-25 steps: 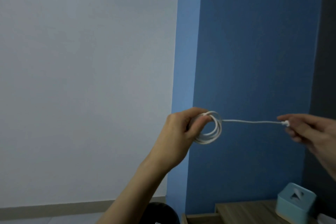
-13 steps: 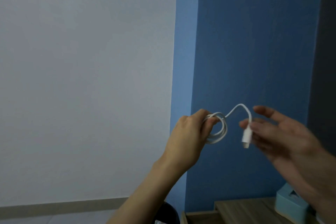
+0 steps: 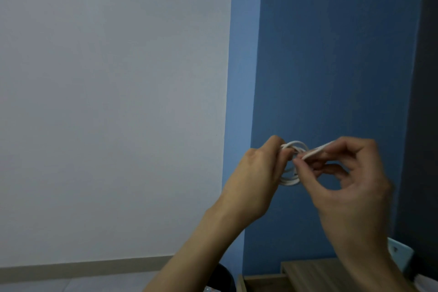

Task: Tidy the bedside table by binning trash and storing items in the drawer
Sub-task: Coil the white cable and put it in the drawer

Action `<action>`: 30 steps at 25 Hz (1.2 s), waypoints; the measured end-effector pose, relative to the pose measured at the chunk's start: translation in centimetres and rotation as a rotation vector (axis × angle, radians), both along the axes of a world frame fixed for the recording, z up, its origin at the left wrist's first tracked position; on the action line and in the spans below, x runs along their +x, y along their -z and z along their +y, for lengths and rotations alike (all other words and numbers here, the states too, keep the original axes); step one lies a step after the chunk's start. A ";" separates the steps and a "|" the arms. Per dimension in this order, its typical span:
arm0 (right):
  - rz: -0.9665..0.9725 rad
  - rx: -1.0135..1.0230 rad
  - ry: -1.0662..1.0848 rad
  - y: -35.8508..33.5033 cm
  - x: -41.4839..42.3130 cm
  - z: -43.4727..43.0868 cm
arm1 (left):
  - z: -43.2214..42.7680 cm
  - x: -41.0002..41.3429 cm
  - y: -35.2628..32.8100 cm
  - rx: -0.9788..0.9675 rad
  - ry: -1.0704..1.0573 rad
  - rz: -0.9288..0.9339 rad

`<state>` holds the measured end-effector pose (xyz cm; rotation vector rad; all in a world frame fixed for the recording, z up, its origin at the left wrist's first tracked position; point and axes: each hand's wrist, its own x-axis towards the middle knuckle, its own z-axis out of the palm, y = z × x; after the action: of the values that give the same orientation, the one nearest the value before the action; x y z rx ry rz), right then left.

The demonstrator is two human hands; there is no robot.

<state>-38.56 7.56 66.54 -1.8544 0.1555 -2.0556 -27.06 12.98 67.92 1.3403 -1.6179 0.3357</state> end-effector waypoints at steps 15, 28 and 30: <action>-0.145 0.070 -0.232 -0.1 0.7 0.7 | -0.3 -0.5 0.9 -0.098 0.063 0.073; 0.318 0.415 -0.552 -0.1 -0.9 -2.2 | -0.2 -0.4 0.4 -0.165 0.087 0.051; 0.281 0.462 -0.653 -0.4 -1.7 -2.7 | 0.1 0.1 -0.2 -0.192 0.077 0.077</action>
<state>-40.29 4.91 66.96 -1.6053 0.0723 -1.1995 -26.95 13.07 68.10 1.1294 -1.5286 0.3787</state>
